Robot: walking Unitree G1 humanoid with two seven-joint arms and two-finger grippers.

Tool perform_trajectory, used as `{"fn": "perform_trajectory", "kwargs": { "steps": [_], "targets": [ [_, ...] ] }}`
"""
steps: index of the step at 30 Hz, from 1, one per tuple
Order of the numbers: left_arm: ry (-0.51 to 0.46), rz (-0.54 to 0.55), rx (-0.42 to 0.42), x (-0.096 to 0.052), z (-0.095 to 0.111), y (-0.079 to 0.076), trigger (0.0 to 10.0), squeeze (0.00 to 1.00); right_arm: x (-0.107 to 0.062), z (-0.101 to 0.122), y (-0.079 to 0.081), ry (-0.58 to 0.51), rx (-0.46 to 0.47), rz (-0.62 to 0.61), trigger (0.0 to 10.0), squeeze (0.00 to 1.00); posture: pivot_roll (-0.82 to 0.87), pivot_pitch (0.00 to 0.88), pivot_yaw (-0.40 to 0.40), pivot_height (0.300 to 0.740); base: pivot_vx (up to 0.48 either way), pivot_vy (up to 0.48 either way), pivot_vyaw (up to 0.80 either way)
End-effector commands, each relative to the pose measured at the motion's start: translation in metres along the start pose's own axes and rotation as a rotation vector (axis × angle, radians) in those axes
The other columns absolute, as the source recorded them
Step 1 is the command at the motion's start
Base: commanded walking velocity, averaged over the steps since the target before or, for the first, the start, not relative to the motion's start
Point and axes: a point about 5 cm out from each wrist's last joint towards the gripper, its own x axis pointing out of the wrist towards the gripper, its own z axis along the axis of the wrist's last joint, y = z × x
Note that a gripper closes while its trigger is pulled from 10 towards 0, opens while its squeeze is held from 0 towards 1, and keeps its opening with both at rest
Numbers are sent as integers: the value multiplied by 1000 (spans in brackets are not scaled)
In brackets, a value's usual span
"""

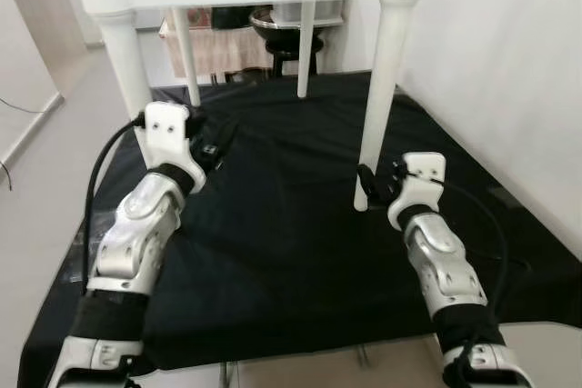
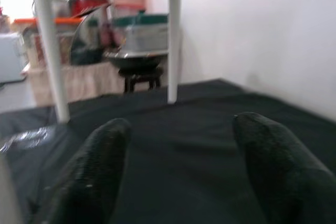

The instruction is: Building children table

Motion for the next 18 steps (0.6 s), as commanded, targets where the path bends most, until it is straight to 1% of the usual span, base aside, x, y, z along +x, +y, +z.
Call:
{"fn": "perform_trajectory", "kwargs": {
  "steps": [1, 2, 4, 5, 6, 7, 8, 9, 11, 13, 16, 18],
  "targets": [
    [91, 56, 6, -15, -20, 3, 10000, 1000, -10, 1, 2, -10, 23, 41, 10000, 1000, -38, 0, 18, 740, 0, 0, 0],
    [142, 79, 9, -24, -32, 3, 10000, 1000, -16, -3, 4, 0, 27, 62, 10000, 1000, -43, 0, 17, 740, 0, 0, 0],
    [203, 93, 15, -33, -45, 1, 10000, 1000, -23, -8, 8, 15, 25, 92, 10000, 1000, -43, 0, 17, 740, 0, 0, 0],
    [244, 96, 26, -37, -52, -2, 10000, 416, -26, -11, 11, 25, 21, 115, 10000, 776, -48, 0, 16, 740, 0, 0, 0],
    [244, 96, 26, -37, -52, -2, 10000, 416, -26, -11, 11, 25, 21, 115, 10000, 776, -48, 0, 16, 740, 0, 0, 0],
    [281, 93, 21, -42, -60, -6, 10000, 0, -29, -15, 17, 40, 19, 145, 10000, 0, -54, 0, 17, 740, 0, 0, 0],
    [281, 93, 21, -42, -60, -6, 10000, 0, -29, -15, 17, 40, 19, 145, 10000, 0, -54, 0, 17, 740, 0, 0, 0],
    [307, 94, 15, -46, -66, -10, 10000, 0, -33, -17, 23, 49, 22, 173, 10000, 0, -54, 0, 17, 740, 0, 0, 0],
    [337, 119, -10, -49, -73, -14, 10000, 0, -36, -20, 35, 62, 38, 218, 10000, 0, -56, 0, 14, 740, 0, 0, 0],
    [345, 129, -17, -49, -75, -15, 10000, 0, -37, -21, 38, 65, 42, 228, 10000, 0, -56, 0, 14, 740, 0, 0, 0],
    [354, 143, -2, -49, -75, -13, 10000, 0, -38, -21, 41, 77, 49, 237, 10000, 0, -55, 0, 13, 740, 0, 0, 0],
    [361, 167, 10, -49, -75, -9, 10000, 0, -38, -17, 41, 77, 66, 242, 10000, 0, -57, 0, 9, 740, -296, 0, 0]
  ]
}}
